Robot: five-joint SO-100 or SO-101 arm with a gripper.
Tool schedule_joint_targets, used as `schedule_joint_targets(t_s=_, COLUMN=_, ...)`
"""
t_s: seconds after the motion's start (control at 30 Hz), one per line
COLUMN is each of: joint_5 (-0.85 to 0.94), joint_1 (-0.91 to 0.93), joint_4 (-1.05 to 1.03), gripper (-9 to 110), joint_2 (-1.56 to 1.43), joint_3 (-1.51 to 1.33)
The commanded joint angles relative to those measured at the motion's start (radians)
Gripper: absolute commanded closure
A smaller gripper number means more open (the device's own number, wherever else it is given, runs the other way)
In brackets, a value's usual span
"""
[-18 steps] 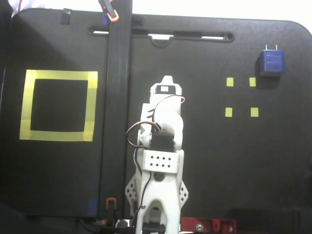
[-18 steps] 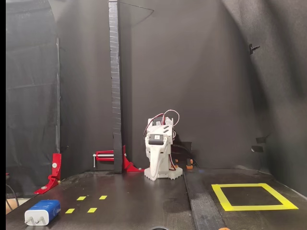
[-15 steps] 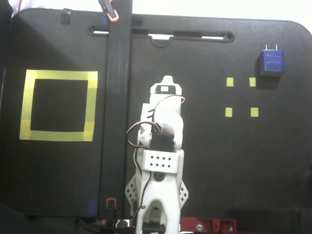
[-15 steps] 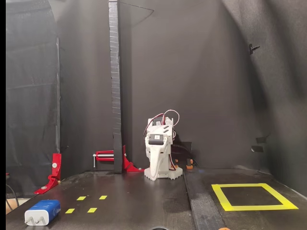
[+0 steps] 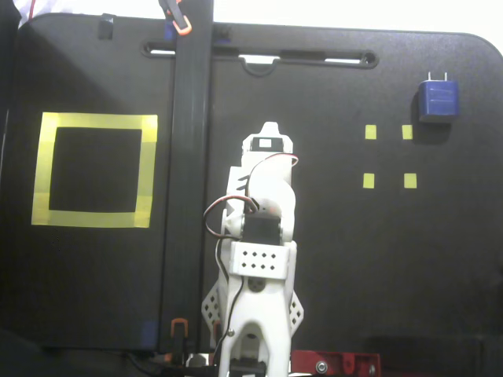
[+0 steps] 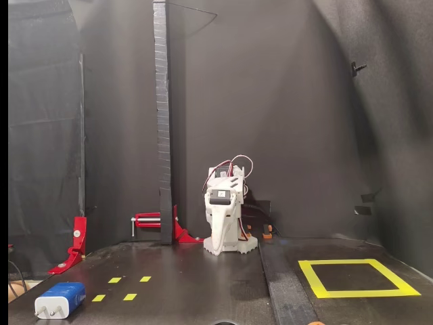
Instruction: Grasp the block and place it in the designated area.
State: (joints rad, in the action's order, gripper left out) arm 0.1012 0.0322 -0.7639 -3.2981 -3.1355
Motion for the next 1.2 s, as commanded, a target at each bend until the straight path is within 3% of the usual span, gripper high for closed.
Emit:
schedule_joint_targets(t_s=0.0, joint_5=-0.003, joint_1=0.000, joint_4=-0.005, gripper=101, joint_2=-0.006, joint_3=-0.005)
schedule_joint_targets(t_s=1.17, joint_5=0.009, joint_1=-0.008, joint_4=-0.005, gripper=101, joint_2=-0.006, joint_3=-0.005)
